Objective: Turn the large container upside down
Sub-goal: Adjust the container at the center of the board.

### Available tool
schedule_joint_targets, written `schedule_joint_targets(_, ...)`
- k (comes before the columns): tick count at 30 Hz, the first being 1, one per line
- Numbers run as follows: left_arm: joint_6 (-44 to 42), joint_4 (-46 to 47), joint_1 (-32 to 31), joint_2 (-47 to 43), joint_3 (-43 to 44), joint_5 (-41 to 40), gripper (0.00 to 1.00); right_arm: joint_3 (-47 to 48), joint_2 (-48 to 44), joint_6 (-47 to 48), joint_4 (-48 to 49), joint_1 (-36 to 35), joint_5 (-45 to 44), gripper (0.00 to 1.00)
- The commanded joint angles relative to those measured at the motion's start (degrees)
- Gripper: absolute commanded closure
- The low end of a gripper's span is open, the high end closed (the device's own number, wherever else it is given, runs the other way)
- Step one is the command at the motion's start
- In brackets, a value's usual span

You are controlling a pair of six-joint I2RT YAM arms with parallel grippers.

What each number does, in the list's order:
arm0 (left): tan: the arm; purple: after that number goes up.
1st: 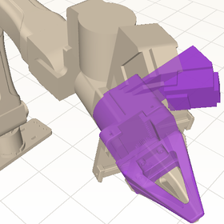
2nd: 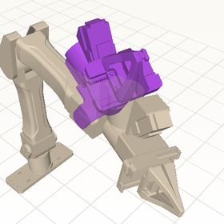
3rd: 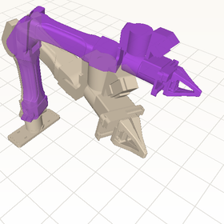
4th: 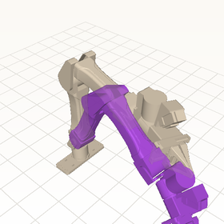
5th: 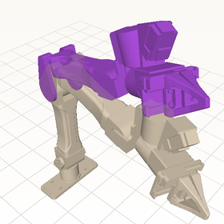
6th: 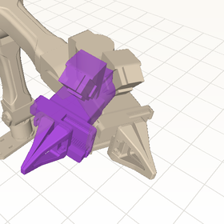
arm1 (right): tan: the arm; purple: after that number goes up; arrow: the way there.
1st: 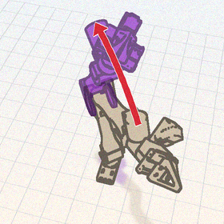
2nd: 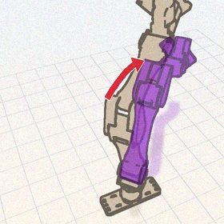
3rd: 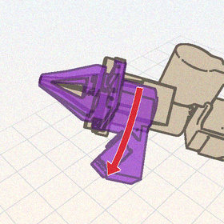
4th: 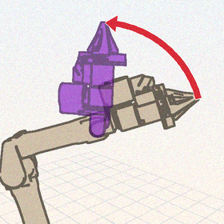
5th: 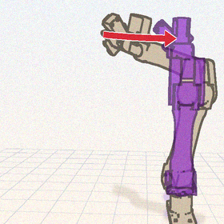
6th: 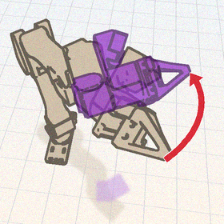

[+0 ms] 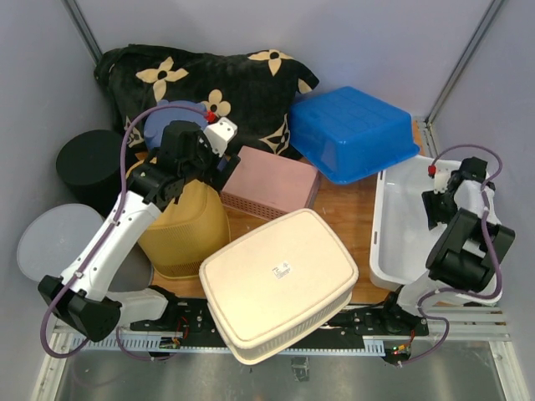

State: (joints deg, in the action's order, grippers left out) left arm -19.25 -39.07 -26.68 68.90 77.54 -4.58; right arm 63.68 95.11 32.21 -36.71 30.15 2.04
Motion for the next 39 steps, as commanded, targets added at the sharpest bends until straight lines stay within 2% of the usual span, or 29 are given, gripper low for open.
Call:
schedule_joint_targets(1,1.2,-3.6,0.7,2.5,2.7,4.2,0.01,4.5,-10.6,2.0,-10.2,-2.3,6.0,0.44)
schedule_joint_targets(6,1.1,-3.7,0.7,0.5,3.9,0.5,0.01,13.7,-19.1,5.1,-24.6,-6.6,12.9,0.41)
schedule_joint_targets(9,2.1,-2.8,3.5,-1.3,6.4,-1.8,0.01,19.5,-23.7,5.0,-28.4,-9.5,16.1,0.40)
schedule_joint_targets(12,4.2,-0.5,7.7,-2.7,8.2,-4.7,0.01,27.2,-24.4,2.6,-33.0,-16.5,17.8,0.39)
schedule_joint_targets(15,5.4,-0.1,10.6,-3.2,8.7,-5.0,0.01,31.6,-23.7,-1.6,-33.6,-27.5,18.3,0.39)
schedule_joint_targets(18,5.8,0.0,11.4,-3.8,7.4,-4.6,0.01,31.5,-20.6,-5.2,-31.4,-36.0,20.2,0.39)
schedule_joint_targets(20,5.9,-0.1,12.1,-4.1,6.5,-4.6,0.01,31.0,-18.4,-4.5,-30.9,-43.7,17.8,0.39)
schedule_joint_targets(22,6.0,0.0,12.9,-4.6,5.7,-4.7,0.01,32.6,-15.2,-3.6,-31.4,-48.0,18.3,0.39)
schedule_joint_targets(27,6.1,0.8,14.4,-5.5,2.8,-4.1,0.01,40.1,-6.7,-0.4,-33.2,-51.1,24.8,0.39)
schedule_joint_targets(32,6.1,1.1,15.8,-5.8,1.0,-3.5,0.01,44.7,1.6,1.1,-33.7,-55.9,25.6,0.39)
schedule_joint_targets(36,6.0,1.7,16.1,-6.0,-0.3,-3.6,0.01,45.3,7.4,1.7,-31.7,-56.7,23.9,0.40)
schedule_joint_targets(39,6.0,1.9,16.2,-5.7,-0.9,-3.5,0.01,47.2,11.6,1.4,-31.1,-56.6,16.8,0.40)
